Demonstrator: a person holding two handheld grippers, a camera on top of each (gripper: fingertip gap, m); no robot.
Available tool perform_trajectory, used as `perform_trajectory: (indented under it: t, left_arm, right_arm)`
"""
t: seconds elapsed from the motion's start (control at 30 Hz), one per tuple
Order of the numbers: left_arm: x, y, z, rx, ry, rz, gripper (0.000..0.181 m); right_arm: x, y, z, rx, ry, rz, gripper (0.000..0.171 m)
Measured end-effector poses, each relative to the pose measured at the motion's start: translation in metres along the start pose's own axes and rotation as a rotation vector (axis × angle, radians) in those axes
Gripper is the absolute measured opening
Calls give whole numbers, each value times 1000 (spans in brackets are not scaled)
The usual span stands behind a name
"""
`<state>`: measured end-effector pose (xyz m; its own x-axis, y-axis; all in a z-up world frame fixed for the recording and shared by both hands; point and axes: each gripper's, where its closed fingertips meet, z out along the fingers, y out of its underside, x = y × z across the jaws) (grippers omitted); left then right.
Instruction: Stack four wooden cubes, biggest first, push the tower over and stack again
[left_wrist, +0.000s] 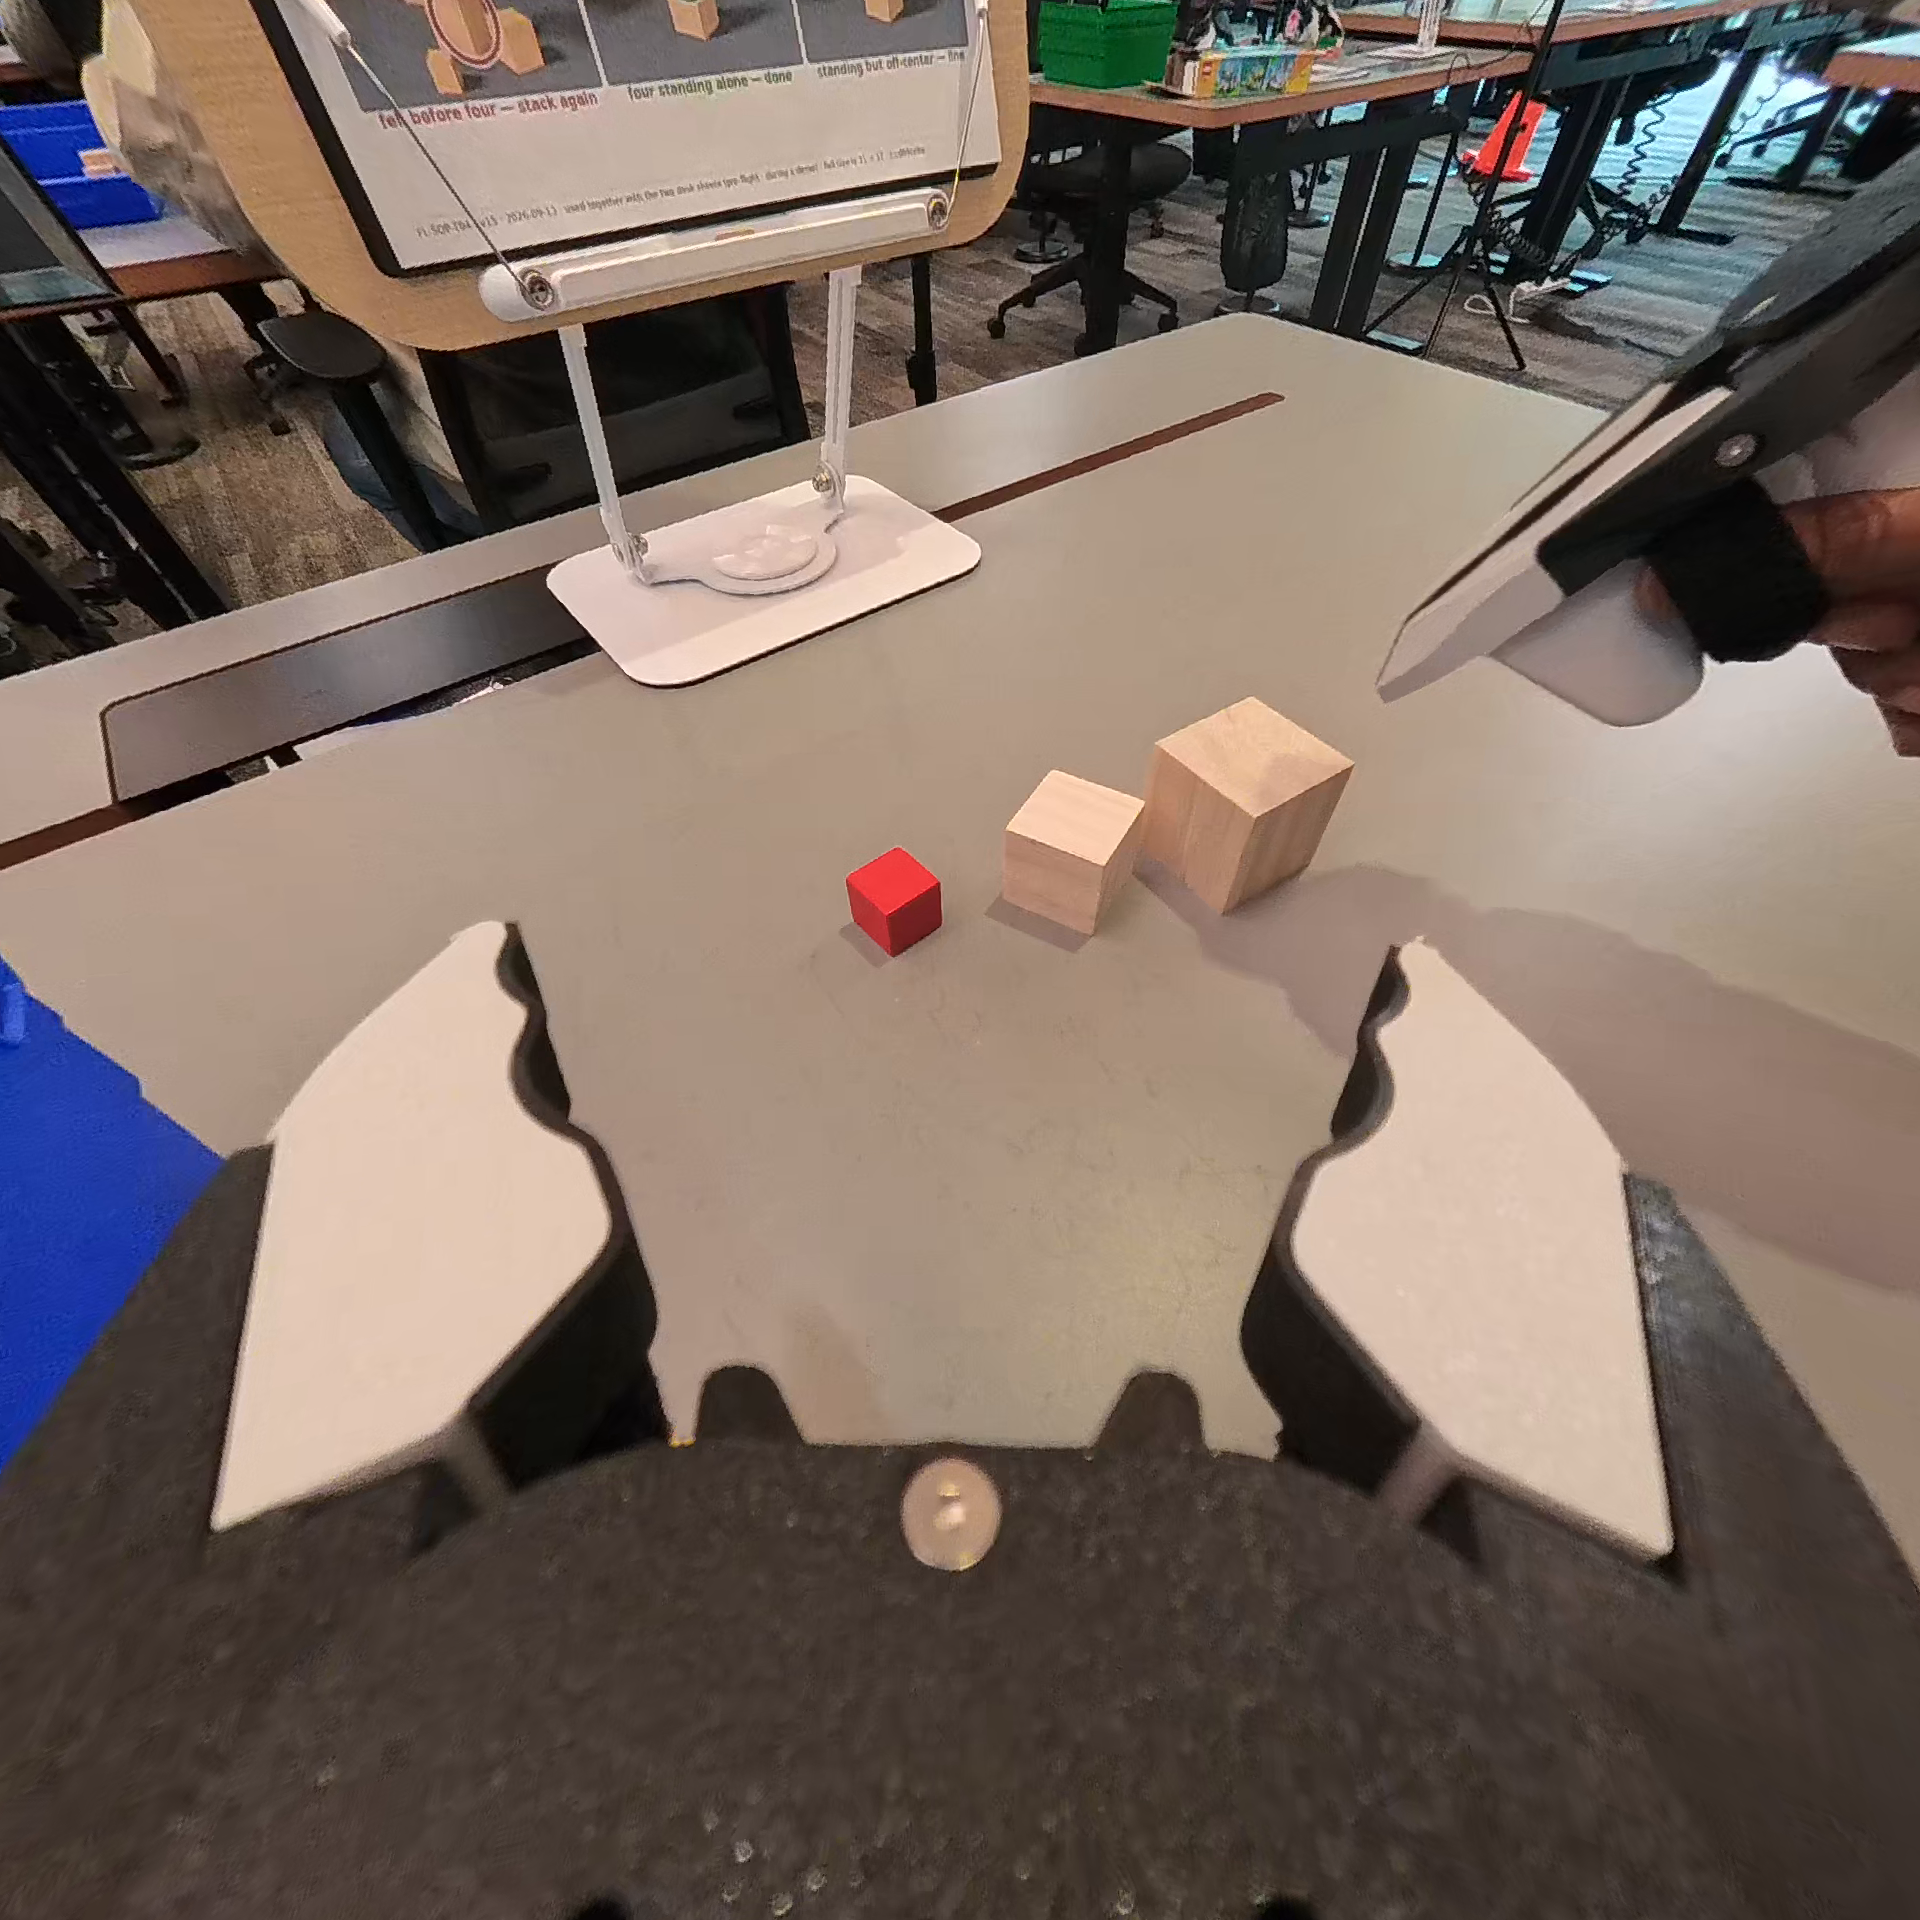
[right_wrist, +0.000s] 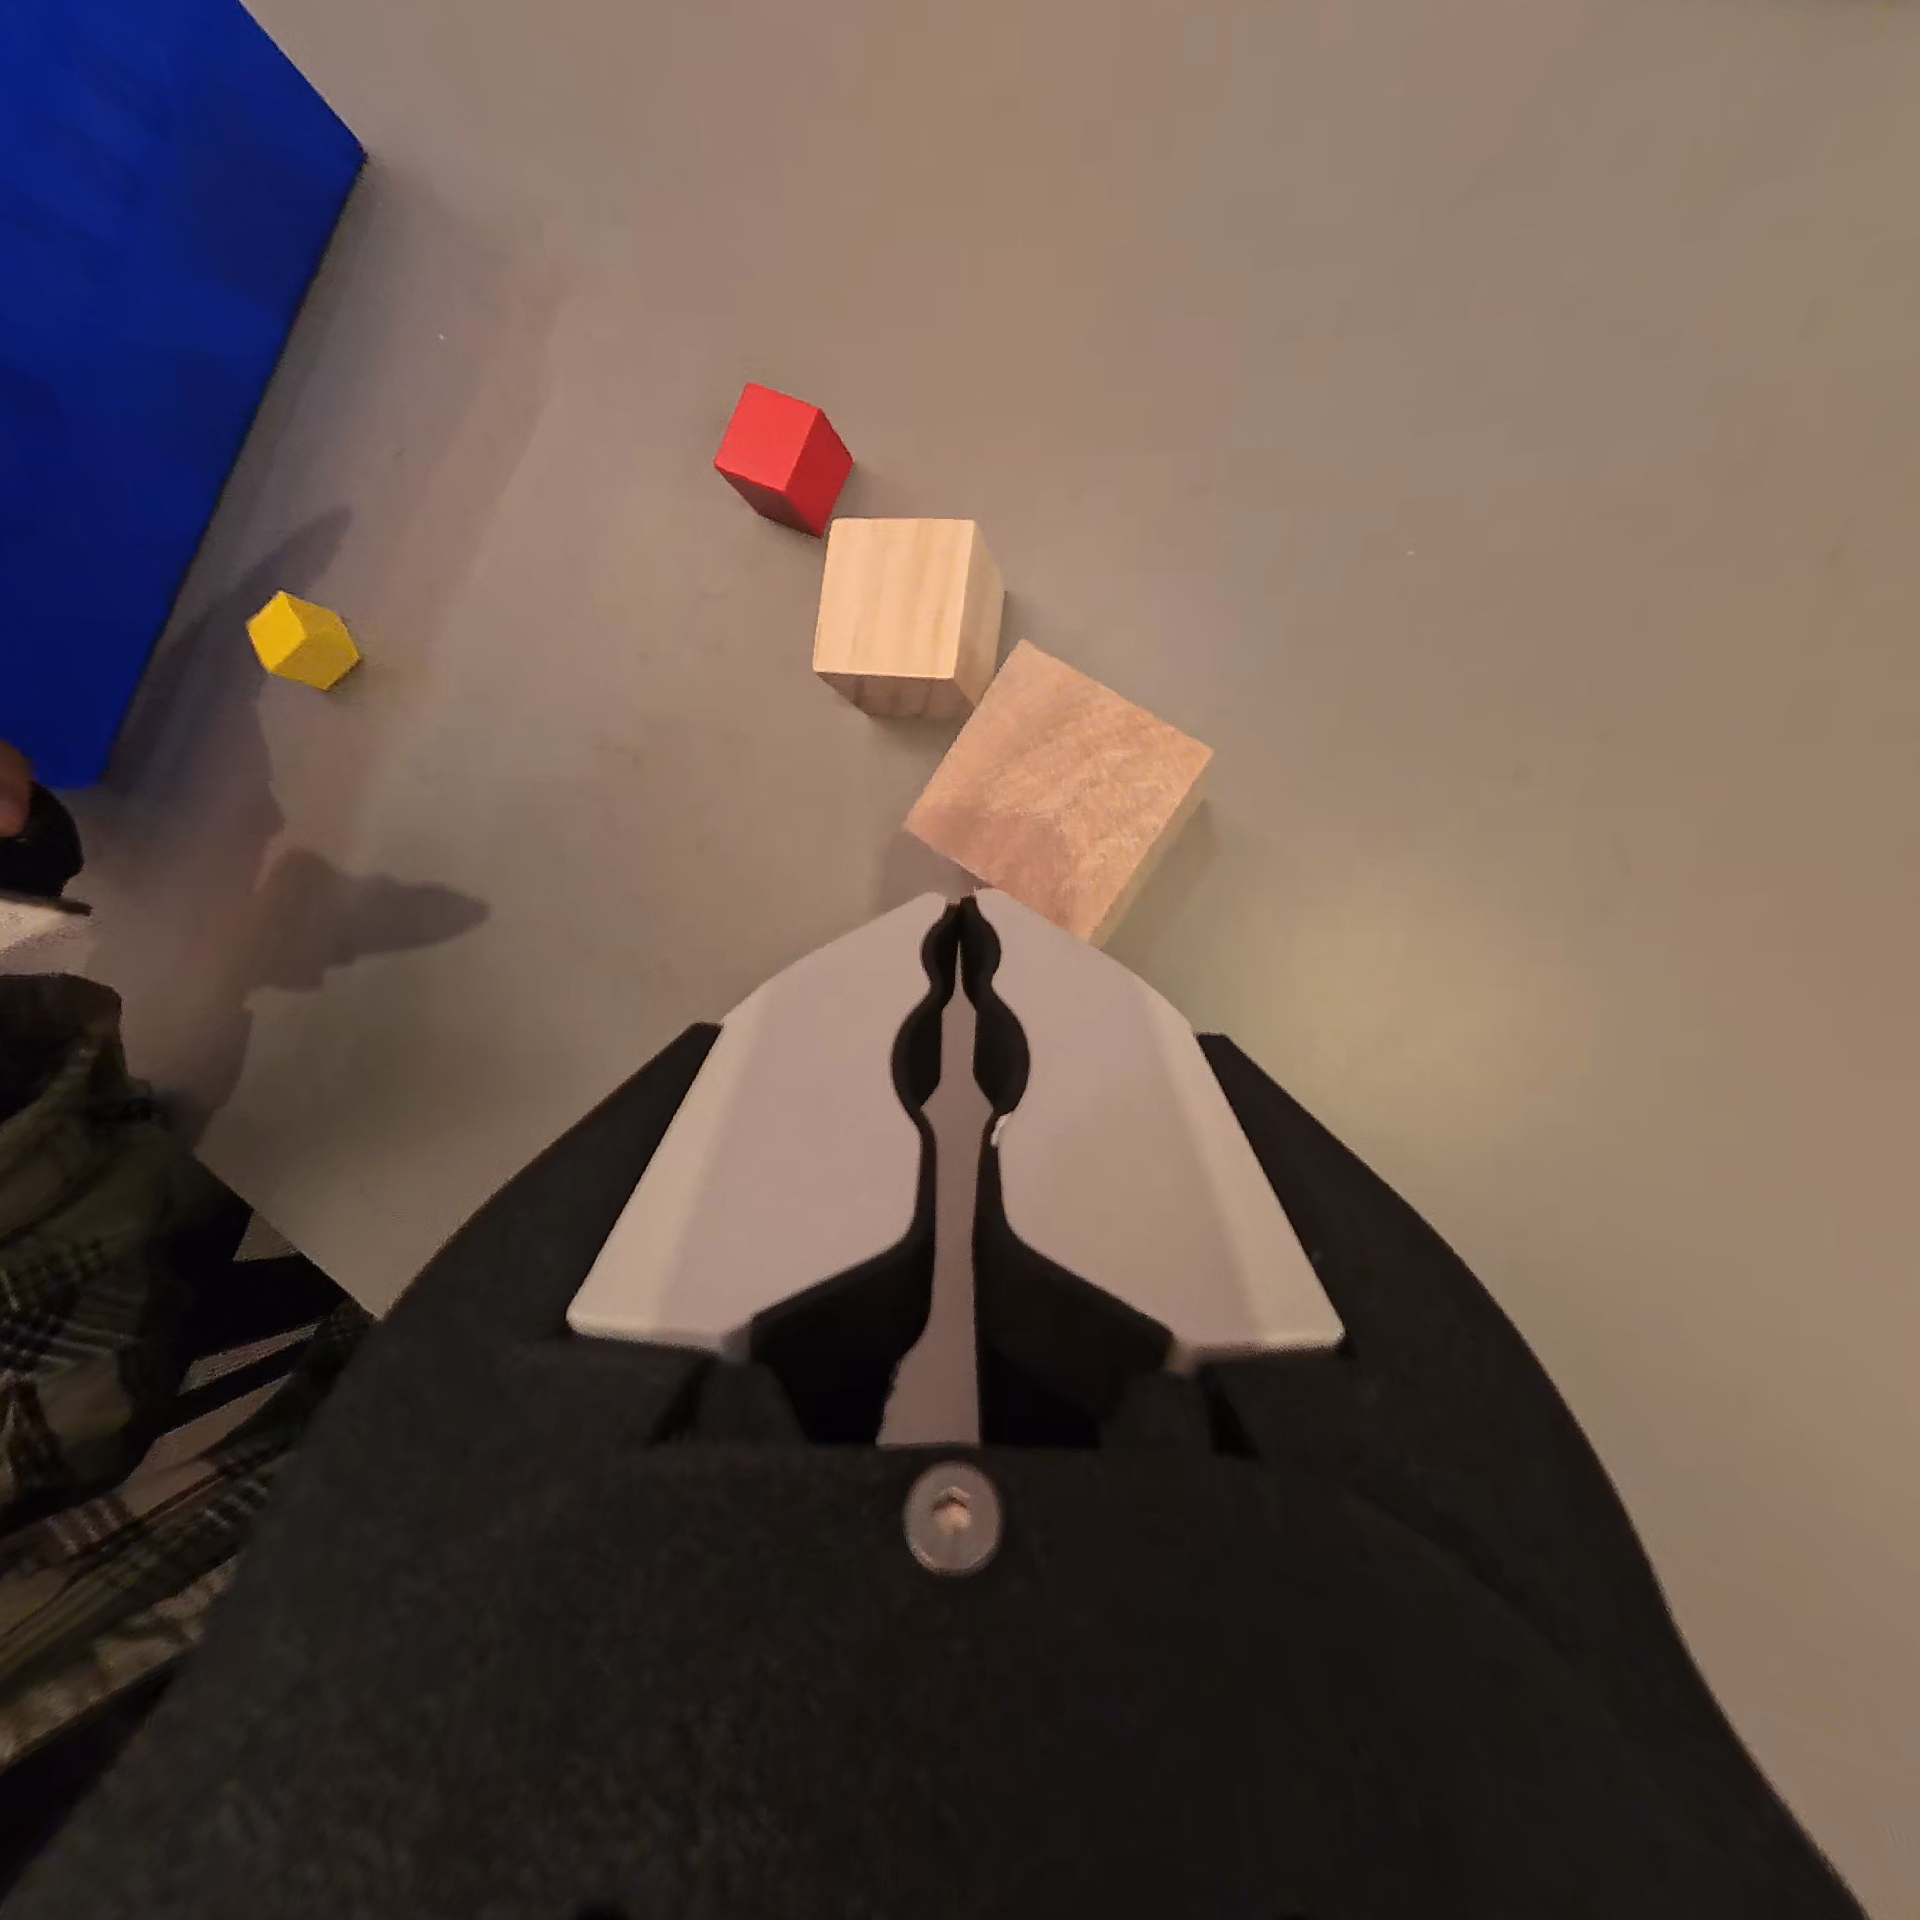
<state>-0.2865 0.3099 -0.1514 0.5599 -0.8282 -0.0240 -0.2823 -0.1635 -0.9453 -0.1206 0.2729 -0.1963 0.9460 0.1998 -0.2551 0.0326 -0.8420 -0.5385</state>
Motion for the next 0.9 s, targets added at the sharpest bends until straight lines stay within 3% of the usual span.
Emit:
perform_trajectory:
  t: [0.17, 0.33, 0.5, 0.63, 0.73, 0.83, 0.9]
  left_arm:
    - [1, -1, 0, 4, 7, -3, 143]
    - [0, 2, 1, -7, 8, -4, 143]
    - [1, 2, 1, 2, 18, 6, 142]
    - [3, 3, 3, 7, 38, 15, 141]
    - [7, 5, 6, 8, 56, 30, 139]
    - [14, 9, 11, -1, 87, 39, 137]
    - [23, 13, 15, -27, 124, 62, 135]
  right_arm:
    - [2, 6, -10, 23, -1, -6, 0]
    - [4, 14, -21, 60, -6, -16, 18]
    - [6, 23, -33, 141, -6, -70, 50]
    - [10, 27, -47, 294, 31, -215, 94]
    - [11, 33, -59, 421, 37, -318, 99]
    - [11, 43, -65, 477, -13, -343, 120]
    - [9, 47, -69, 507, -78, -364, 125]
